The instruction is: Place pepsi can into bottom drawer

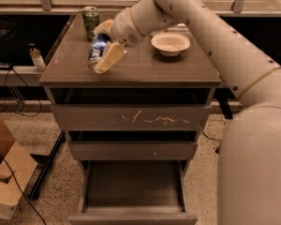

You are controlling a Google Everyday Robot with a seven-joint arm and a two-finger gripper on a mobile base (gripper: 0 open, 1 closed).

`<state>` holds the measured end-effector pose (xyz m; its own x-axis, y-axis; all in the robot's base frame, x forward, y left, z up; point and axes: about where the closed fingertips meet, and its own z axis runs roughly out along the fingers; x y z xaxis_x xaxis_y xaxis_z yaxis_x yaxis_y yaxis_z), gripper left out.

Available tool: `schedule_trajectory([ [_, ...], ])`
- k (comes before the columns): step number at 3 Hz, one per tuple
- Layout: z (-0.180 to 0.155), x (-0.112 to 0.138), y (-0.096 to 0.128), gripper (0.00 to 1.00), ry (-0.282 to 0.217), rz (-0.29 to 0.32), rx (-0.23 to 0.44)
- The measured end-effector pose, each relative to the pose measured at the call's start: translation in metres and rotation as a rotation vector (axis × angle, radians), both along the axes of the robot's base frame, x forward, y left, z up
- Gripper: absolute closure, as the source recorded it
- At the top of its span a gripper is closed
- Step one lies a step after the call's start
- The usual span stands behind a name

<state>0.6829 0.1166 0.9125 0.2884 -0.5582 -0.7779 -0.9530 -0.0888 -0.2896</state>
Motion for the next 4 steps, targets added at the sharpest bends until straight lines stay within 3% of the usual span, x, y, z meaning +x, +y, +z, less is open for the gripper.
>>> schedule_trajectory([
  [1,0.023,-0.075,-0.020,1.00,-0.099,0.105,-0.032],
  [2,0.005,-0.157,-0.026,1.00,-0.108,0.274,-0.057],
  [3,-0.049,-0.222,-0.033,1.00,0.000,0.393,-0.099],
  [4,-0.067,-0.234,-0.032,1.00,0.036,0.413,-0.119],
])
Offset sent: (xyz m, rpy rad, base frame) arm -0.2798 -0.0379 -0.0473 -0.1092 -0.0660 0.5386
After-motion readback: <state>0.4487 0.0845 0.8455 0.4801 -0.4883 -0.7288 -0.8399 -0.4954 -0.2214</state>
